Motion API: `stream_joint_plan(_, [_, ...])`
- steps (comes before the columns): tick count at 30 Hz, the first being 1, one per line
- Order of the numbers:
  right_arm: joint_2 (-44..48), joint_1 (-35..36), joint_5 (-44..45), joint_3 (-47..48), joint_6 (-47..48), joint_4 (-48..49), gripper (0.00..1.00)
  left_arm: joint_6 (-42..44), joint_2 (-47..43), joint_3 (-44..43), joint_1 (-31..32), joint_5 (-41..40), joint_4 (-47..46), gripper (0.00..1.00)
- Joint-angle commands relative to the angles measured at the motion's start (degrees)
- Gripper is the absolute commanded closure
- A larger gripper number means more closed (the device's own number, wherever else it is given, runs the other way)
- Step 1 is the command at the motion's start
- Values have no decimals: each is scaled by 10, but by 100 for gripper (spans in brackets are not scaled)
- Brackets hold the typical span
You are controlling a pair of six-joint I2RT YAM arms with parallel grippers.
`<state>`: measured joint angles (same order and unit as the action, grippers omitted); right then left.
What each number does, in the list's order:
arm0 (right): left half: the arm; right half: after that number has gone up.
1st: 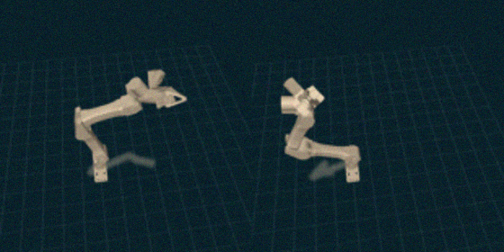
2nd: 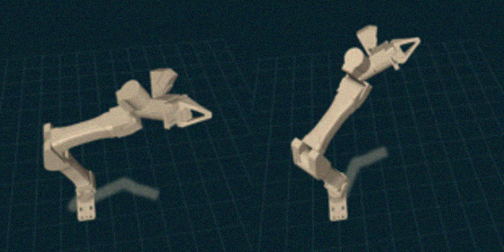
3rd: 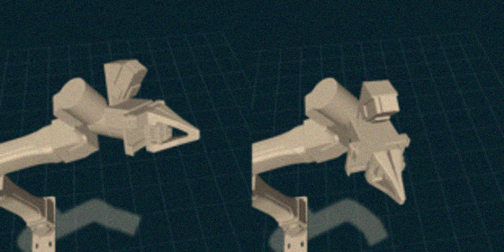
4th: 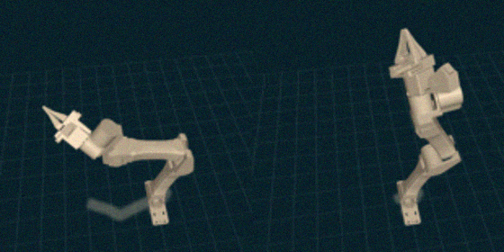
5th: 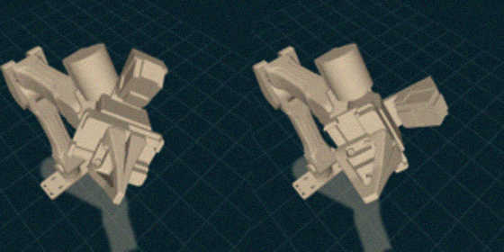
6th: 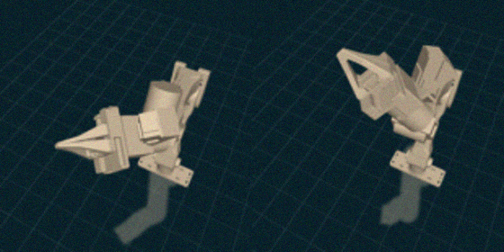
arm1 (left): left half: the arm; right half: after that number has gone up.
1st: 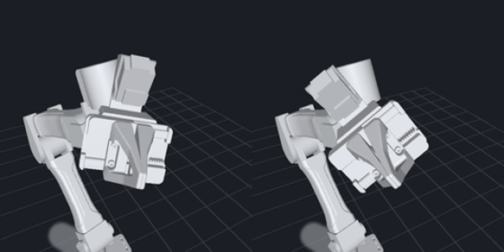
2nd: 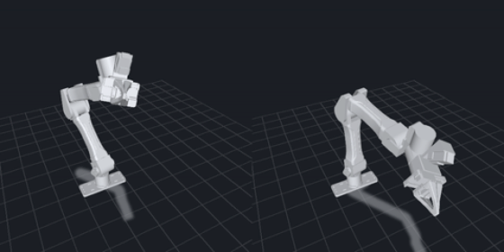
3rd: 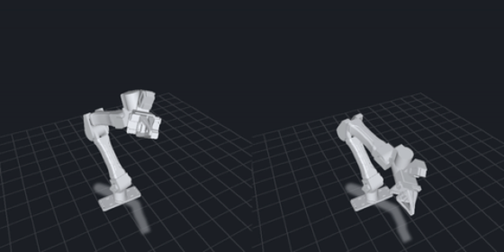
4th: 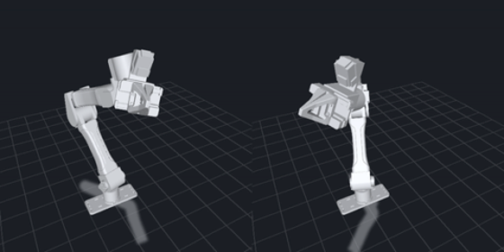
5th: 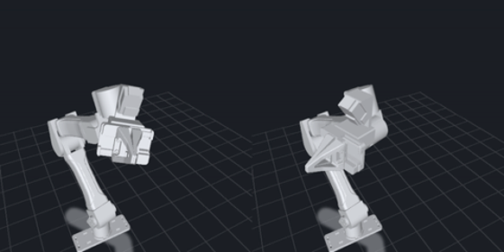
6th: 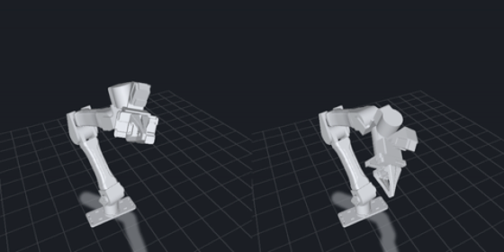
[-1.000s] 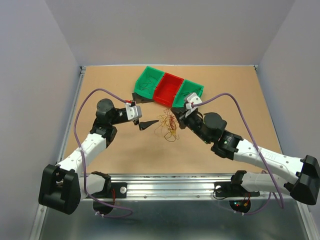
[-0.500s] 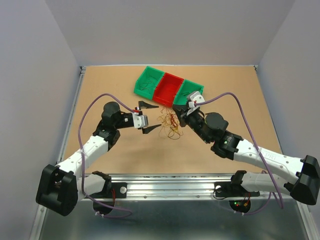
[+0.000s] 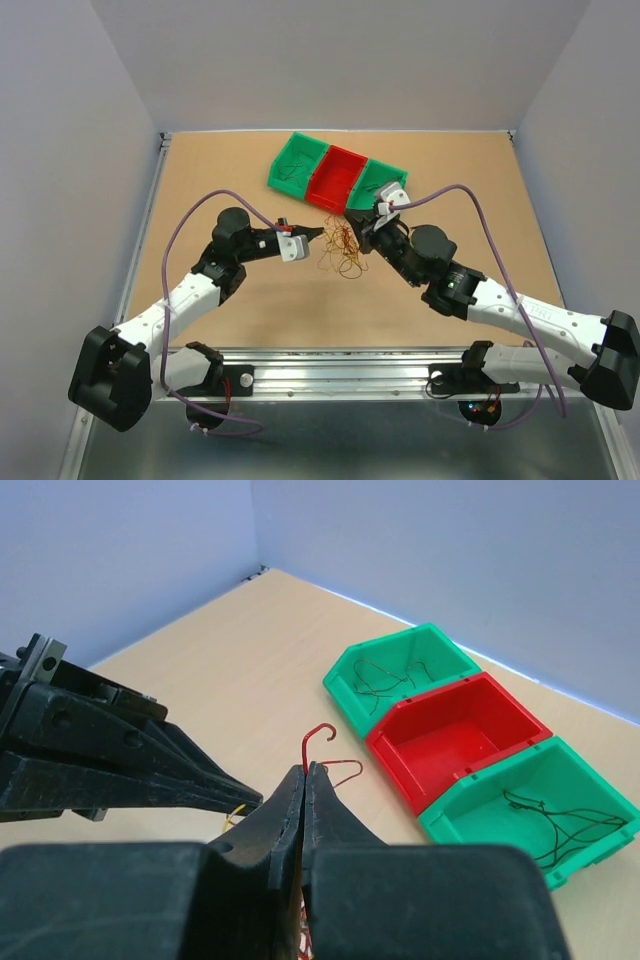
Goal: Untangle the cables
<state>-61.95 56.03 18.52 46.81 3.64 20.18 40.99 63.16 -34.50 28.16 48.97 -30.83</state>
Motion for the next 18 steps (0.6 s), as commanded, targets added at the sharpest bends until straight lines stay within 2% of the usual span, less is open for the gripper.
stream_joint_plan(1, [7,6,45,8,-14,40,99,4,-10,-6,2,-10,-9,100])
stream_joint_plan(4, [21,6,152,2,-30,39,100,-37,-1,-14,1,-56,-38,100])
stream_joint_plan(5, [38,6,227,-2,-35,39,99,-77,9,-18,-13,-96,-68,100])
stream_joint_plan(6, [53,6,265,-15,-35,39,100,-100,14,-19,-24,-113,-90,100])
stream_joint_plan(8, [83,5,368,-34,-34,39,100,-159,25,-20,-58,-166,-133,100])
stream_joint_plan(9, [125,5,395,-43,-33,39,100,-222,36,-22,-79,-176,-152,100])
stream_joint_plan(10, [146,4,420,-53,-28,40,99,-253,43,-24,-131,-191,-186,100])
stream_joint_plan(12, [223,4,492,-86,-25,40,100,-325,51,-32,-177,-204,-205,100])
stream_joint_plan(14, [283,4,528,-118,-15,41,99,-356,59,-33,-223,-225,-223,100])
stream_joint_plan(18, [431,4,518,-168,-6,40,99,-384,38,-20,-248,-244,-242,100])
